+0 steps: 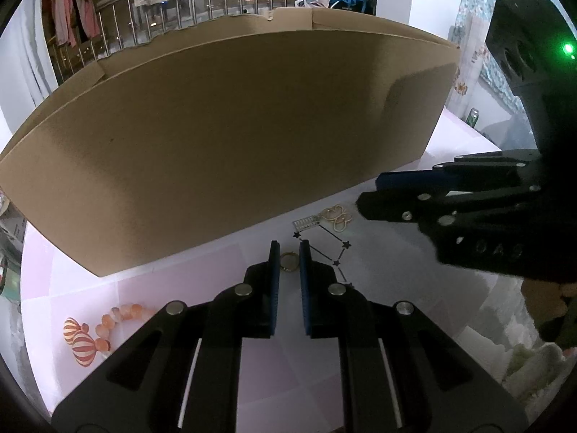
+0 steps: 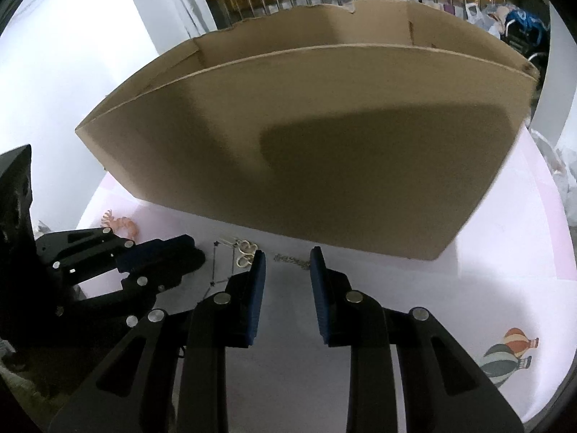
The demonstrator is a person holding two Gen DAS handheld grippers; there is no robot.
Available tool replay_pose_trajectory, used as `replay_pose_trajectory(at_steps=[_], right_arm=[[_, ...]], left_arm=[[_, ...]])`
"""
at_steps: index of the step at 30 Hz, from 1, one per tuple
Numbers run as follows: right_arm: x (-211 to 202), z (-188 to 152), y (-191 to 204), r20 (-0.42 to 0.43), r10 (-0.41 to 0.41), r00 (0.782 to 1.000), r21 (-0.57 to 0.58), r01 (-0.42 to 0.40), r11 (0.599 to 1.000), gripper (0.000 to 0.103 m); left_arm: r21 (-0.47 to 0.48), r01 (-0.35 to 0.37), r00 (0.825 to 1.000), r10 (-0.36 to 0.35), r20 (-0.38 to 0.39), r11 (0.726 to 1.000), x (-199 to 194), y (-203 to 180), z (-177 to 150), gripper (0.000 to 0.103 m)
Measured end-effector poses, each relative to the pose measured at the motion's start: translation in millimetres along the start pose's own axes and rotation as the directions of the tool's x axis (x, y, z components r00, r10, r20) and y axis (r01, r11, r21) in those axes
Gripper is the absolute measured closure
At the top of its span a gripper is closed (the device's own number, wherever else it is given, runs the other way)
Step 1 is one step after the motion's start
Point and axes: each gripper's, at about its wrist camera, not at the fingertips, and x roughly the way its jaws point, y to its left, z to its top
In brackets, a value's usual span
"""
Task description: Organize jewelry
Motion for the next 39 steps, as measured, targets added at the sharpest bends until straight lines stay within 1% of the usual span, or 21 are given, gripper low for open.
replay_pose_trajectory(at_steps=[3,8,11,12,13,19,22,27,32,39], right_arm=[[1,0,5,0.015,-0.039,0.999,-0.007,0.039,0.999,0.078],[1,0,9,0.030,-0.091,0.995,0.018,0.090,0.996,0.078],[3,-2,18,0.037,-0.140,0.989,-0.025,0.141,0.990,0.078],[4,-3,21,0.039,-0.159,0.987,-0.038,0.160,0.986,0.081],[4,-4,23,0.041,-0.170,0.985,-0.045,0.172,0.984,0.082],[5,-1,19,0.028,-0.177,0.984,-0.035,0.178,0.983,0.093],[3,0,17,0.020,-0.160,0.987,-0.024,0.161,0.987,0.099],[1,1,11,0.011,-0.109,0.994,0.027,0.109,0.994,0.100],[-9,3,0,0.019,-0.076,0.997,0.077,0.074,0.994,0.100],[-29,3,-7,0.052,-0.080,0.995,0.101,0.075,0.992,0.100]], left_arm=[[0.001,0.000,1.000,0.000,0.001,1.000,-1,1,-2,0.093],[-0.001,0.002,1.000,-0.002,0.002,1.000,0,1,-1,0.093],[-0.002,0.003,1.000,-0.003,0.002,1.000,0,1,-2,0.093],[-0.002,0.004,1.000,-0.004,0.002,1.000,0,1,-2,0.093],[-0.001,0.004,1.000,-0.004,0.002,1.000,0,1,-2,0.093],[0.001,0.008,1.000,-0.008,0.004,1.000,-1,2,-2,0.093],[0.000,0.008,1.000,-0.008,0.005,1.000,0,1,-1,0.093],[0.003,0.008,1.000,-0.008,0.009,1.000,-1,3,-1,0.093],[0.002,0.008,1.000,-0.008,0.009,1.000,0,3,-1,0.093],[0.003,0.010,1.000,-0.010,0.010,1.000,0,3,-1,0.093]])
